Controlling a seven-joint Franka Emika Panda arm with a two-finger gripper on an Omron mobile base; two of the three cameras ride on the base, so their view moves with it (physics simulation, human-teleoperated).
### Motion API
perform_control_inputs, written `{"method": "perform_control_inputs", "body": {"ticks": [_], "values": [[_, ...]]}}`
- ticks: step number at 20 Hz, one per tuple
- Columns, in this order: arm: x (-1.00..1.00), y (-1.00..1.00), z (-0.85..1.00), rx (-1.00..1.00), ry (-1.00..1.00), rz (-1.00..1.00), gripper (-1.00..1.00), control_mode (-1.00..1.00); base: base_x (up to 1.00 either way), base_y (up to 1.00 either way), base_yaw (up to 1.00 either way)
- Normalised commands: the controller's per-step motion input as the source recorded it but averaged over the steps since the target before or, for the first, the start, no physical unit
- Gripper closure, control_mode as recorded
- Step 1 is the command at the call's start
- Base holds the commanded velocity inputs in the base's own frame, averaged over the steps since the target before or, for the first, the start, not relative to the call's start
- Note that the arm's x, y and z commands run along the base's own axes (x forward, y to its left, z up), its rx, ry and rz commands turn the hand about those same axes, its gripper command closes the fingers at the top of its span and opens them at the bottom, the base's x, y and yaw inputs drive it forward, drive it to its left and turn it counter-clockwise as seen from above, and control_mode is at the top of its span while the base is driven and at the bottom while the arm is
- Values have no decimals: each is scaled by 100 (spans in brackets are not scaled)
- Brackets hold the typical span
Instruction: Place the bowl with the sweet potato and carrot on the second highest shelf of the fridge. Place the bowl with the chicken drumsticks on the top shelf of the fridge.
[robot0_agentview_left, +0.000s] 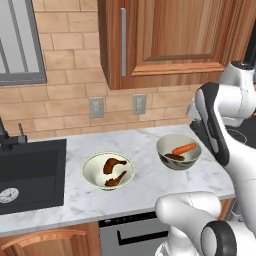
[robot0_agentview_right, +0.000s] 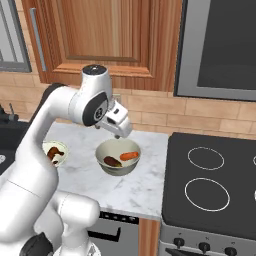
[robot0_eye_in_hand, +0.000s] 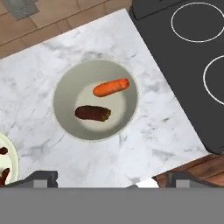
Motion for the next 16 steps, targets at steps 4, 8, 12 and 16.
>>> {"method": "perform_control_inputs", "body": {"ticks": [4,8,12,16], "values": [[0,-78,-91,17,0,-56,-100,-100,0,0,0],[0,-40,-84,14,0,-41,-100,-100,0,0,0],[9,-3,-86,15,-3,-22,-100,-100,0,0,0],[5,0,-54,6,-5,-3,-100,-100,0,0,0]]}}
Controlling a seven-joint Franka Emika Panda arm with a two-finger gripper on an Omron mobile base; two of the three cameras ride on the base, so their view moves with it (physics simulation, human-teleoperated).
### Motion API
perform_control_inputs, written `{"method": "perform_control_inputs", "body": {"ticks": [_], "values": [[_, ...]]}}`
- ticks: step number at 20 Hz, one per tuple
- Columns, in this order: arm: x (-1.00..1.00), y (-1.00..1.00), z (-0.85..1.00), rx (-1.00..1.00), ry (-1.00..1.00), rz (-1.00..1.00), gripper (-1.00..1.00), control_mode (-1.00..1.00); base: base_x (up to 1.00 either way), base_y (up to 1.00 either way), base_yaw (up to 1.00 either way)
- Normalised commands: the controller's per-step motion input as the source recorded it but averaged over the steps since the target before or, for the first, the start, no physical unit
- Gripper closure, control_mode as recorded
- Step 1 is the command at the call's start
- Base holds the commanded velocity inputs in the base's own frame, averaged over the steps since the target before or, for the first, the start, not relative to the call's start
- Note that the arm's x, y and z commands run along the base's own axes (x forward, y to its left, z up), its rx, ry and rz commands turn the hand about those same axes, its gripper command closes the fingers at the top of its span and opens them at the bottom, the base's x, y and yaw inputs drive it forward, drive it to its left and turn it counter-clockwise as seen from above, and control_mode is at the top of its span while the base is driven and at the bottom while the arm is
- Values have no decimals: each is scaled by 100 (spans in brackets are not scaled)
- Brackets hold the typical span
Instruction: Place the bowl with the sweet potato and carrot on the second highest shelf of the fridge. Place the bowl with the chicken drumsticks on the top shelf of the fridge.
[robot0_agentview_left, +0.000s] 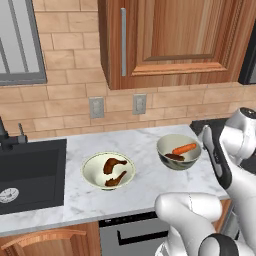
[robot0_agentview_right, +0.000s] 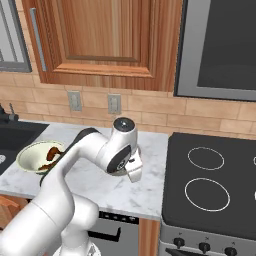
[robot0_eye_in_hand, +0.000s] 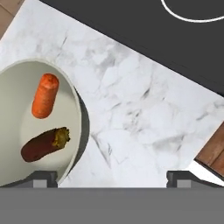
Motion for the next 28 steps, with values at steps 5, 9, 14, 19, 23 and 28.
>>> {"method": "perform_control_inputs", "body": {"ticks": [5,9,14,19,23,28], "values": [[16,5,-15,0,0,0,-100,-100,0,0,0],[33,19,0,-1,9,-1,-100,-100,0,0,0],[45,3,0,0,10,0,-100,-100,0,0,0],[6,0,-24,0,8,0,-100,-100,0,0,0],[3,0,-24,0,1,0,-100,-100,0,0,0],[19,1,-30,0,0,0,-100,-100,0,0,0]]}}
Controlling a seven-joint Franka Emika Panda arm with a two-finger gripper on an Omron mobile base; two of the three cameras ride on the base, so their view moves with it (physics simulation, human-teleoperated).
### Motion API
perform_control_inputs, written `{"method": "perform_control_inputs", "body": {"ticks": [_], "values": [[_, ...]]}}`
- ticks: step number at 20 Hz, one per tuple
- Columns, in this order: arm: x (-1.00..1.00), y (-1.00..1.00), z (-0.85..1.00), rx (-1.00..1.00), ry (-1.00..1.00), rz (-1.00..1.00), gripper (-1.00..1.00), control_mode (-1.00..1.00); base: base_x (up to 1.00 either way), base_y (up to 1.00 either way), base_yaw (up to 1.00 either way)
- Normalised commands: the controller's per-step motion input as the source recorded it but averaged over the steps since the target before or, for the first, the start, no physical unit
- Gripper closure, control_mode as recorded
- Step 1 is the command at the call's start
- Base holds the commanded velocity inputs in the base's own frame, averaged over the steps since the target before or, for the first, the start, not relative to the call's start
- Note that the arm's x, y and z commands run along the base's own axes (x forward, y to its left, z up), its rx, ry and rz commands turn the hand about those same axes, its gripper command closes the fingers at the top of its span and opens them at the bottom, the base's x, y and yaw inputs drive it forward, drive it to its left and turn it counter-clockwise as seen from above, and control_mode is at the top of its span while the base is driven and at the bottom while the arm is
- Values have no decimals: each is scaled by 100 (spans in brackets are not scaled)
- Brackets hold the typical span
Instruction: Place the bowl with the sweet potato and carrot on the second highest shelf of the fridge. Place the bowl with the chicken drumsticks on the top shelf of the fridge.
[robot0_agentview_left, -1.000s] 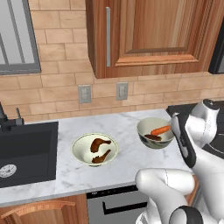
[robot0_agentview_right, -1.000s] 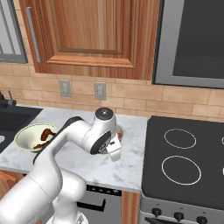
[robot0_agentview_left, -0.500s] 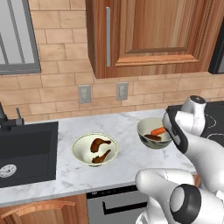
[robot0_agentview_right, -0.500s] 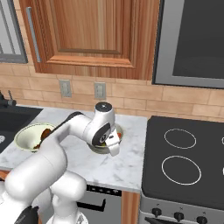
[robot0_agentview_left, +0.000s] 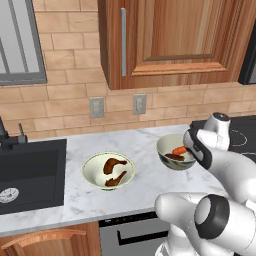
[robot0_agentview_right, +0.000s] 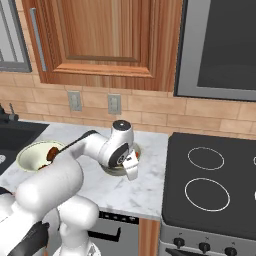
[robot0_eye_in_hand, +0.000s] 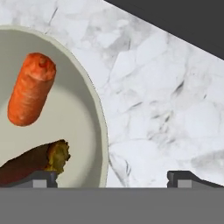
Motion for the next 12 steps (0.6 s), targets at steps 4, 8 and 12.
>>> {"method": "perform_control_inputs", "body": {"ticks": [4,8,12], "values": [[2,1,-53,0,0,0,-100,-100,0,0,0],[23,6,-39,0,0,0,-100,-100,0,0,0],[46,9,-28,0,0,-1,100,-100,0,0,0]]}}
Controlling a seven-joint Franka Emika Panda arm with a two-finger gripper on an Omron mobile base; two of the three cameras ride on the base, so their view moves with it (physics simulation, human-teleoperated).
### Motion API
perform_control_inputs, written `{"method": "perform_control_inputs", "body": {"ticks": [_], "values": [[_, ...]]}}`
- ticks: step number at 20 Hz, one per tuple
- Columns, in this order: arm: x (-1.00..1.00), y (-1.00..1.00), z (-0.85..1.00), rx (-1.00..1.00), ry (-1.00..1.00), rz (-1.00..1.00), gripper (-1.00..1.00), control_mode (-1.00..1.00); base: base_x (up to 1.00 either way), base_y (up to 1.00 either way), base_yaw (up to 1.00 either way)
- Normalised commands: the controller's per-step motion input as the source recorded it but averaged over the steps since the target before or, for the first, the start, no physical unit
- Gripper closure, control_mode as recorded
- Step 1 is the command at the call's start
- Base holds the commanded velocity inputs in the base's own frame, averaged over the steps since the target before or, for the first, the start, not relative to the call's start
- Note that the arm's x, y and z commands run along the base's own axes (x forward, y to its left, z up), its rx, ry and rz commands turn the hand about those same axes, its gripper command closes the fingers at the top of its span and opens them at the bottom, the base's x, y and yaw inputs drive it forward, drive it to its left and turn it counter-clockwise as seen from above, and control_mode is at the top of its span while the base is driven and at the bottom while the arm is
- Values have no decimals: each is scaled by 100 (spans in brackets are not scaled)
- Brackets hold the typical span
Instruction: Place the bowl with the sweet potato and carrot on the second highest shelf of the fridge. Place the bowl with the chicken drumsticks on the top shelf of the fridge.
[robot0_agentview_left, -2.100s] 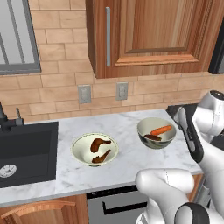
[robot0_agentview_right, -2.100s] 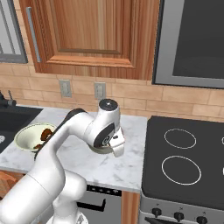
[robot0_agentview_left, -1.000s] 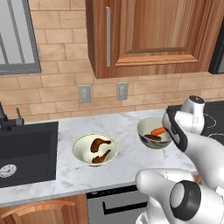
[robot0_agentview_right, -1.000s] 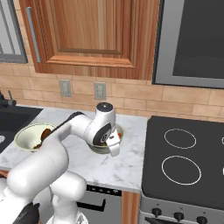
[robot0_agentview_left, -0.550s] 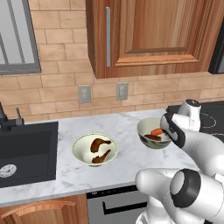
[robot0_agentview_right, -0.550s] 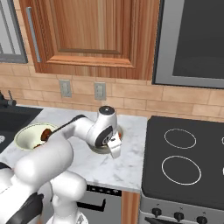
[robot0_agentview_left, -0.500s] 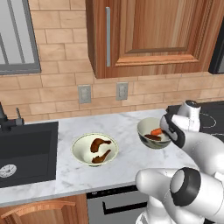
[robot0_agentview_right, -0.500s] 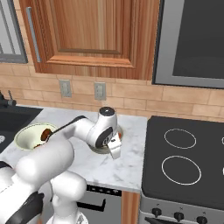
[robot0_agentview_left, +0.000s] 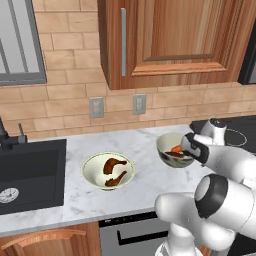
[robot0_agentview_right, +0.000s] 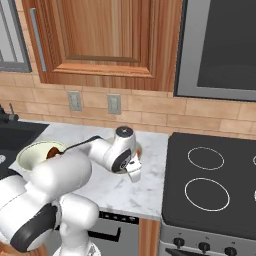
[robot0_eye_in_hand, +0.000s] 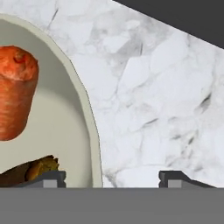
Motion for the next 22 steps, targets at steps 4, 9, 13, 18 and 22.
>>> {"method": "perform_control_inputs", "body": {"ticks": [4,9,13,18,22], "values": [[52,5,-23,0,0,-4,100,-100,0,0,0],[25,0,-25,0,0,0,100,-100,0,0,0],[2,3,-1,0,1,0,100,-100,0,0,0],[-50,25,23,0,-9,0,100,-100,0,0,0],[-82,58,93,3,-19,0,100,-100,0,0,0]]}}
